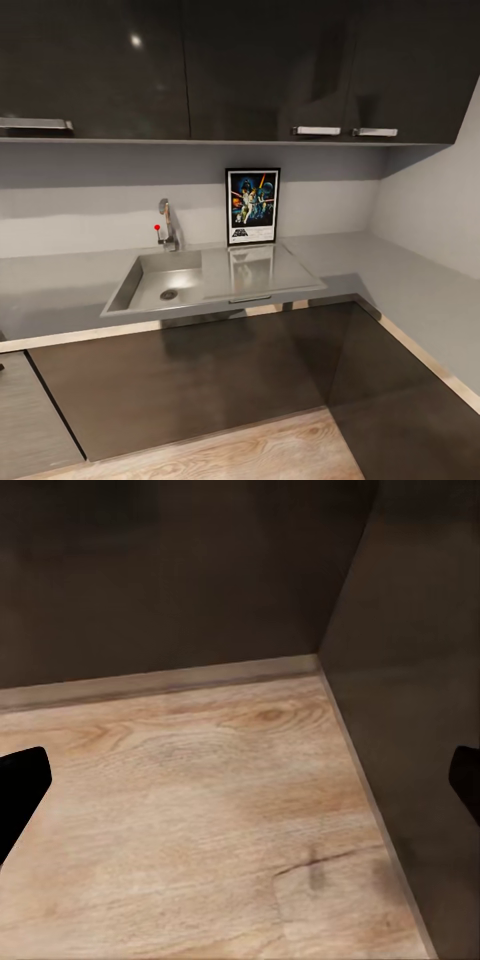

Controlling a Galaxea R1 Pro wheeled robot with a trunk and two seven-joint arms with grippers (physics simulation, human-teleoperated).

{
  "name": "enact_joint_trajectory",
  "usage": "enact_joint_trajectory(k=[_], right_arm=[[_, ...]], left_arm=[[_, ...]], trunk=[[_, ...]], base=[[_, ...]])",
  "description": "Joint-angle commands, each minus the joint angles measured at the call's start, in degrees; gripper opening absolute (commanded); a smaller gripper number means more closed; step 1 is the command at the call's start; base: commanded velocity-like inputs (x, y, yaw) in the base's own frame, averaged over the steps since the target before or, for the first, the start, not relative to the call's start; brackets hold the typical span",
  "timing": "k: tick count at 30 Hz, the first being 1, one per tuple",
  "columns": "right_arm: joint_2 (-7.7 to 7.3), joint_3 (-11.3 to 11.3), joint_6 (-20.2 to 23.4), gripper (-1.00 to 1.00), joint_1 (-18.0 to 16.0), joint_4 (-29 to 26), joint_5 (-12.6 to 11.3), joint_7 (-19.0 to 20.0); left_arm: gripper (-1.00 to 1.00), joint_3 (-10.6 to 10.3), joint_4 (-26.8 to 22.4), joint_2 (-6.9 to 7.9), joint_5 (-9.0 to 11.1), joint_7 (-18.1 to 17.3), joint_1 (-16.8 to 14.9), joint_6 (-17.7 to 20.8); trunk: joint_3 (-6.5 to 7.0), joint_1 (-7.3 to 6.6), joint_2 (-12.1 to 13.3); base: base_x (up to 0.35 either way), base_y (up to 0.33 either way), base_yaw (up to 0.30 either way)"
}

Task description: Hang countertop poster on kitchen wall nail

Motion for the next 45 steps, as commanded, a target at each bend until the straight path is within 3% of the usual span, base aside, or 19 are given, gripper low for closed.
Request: enact_joint_trajectory(k=[1,38,45], right_arm=[[0.00,0.0,-0.2,1.00,0.0,0.1,0.1,0.0],[0.00,0.2,-0.4,1.00,0.0,0.4,0.3,0.0],[0.00,0.1,-0.3,1.00,0.0,0.5,0.4,0.0]], left_arm=[[1.00,0.1,-0.1,-0.03,-0.1,0.0,0.0,-0.1],[1.00,0.1,-0.2,-0.03,0.1,-0.1,0.0,-0.1],[1.00,-0.3,-9.2,-0.15,0.1,-1.5,0.0,0.1]], trunk=[[-0.05,0.01,0.0],[-0.05,0.01,0.0],[-0.05,0.01,0.0]], base=[[0.136,0.000,0.000],[0.095,-0.035,0.000],[0.007,-0.007,0.000]])
